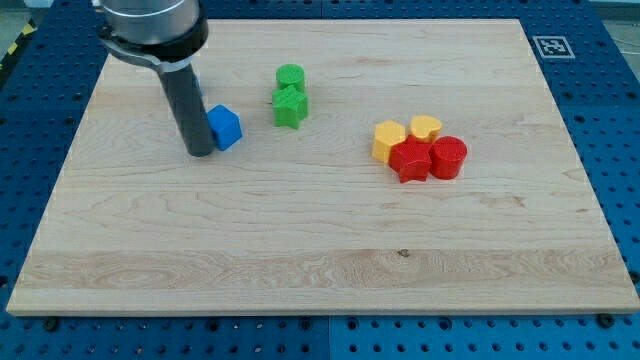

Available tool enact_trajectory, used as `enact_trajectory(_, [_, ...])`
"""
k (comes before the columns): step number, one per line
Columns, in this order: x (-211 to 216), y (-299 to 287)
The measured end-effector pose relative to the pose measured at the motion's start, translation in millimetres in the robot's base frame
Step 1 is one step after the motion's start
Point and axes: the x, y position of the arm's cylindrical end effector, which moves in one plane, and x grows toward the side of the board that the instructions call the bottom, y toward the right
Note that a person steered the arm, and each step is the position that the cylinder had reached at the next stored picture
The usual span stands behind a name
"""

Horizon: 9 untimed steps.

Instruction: Move the blue cube to the left side of the green star

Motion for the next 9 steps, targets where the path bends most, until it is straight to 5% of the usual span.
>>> enact_trajectory(9, [-16.8,21.0])
